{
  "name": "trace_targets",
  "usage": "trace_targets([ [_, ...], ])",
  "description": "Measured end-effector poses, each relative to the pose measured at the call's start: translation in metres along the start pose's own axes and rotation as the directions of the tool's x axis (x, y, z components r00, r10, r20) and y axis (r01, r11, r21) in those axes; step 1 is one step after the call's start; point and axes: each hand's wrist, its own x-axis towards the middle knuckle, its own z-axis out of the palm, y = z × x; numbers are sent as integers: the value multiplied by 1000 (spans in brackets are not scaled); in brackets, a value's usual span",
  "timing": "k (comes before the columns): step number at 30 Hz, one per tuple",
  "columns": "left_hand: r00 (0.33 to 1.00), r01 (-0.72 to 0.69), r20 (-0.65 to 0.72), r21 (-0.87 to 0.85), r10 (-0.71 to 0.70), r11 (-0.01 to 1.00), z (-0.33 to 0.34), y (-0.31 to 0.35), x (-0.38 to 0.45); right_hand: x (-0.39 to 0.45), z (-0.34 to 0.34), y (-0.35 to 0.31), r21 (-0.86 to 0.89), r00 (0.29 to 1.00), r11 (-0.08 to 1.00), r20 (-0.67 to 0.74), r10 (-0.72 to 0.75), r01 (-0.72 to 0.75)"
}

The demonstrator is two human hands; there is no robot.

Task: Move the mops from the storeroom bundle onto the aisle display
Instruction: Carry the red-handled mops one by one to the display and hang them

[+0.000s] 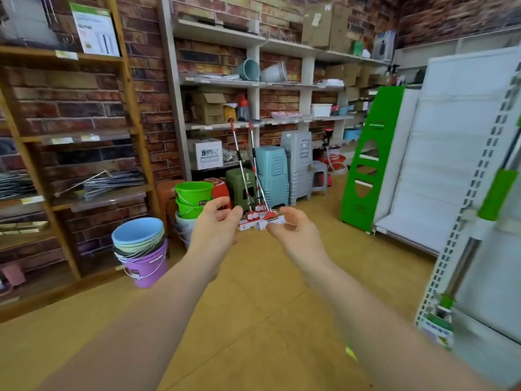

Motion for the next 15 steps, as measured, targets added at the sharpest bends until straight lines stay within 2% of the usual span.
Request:
trace_targets([
  [8,994,50,-97,50,-45,997,-10,-70,143,138,62,64,88,997,994,39,66,-70],
  [15,995,77,-61,27,-75,997,38,-87,306,308,97,73,112,997,991,30,77,-79],
])
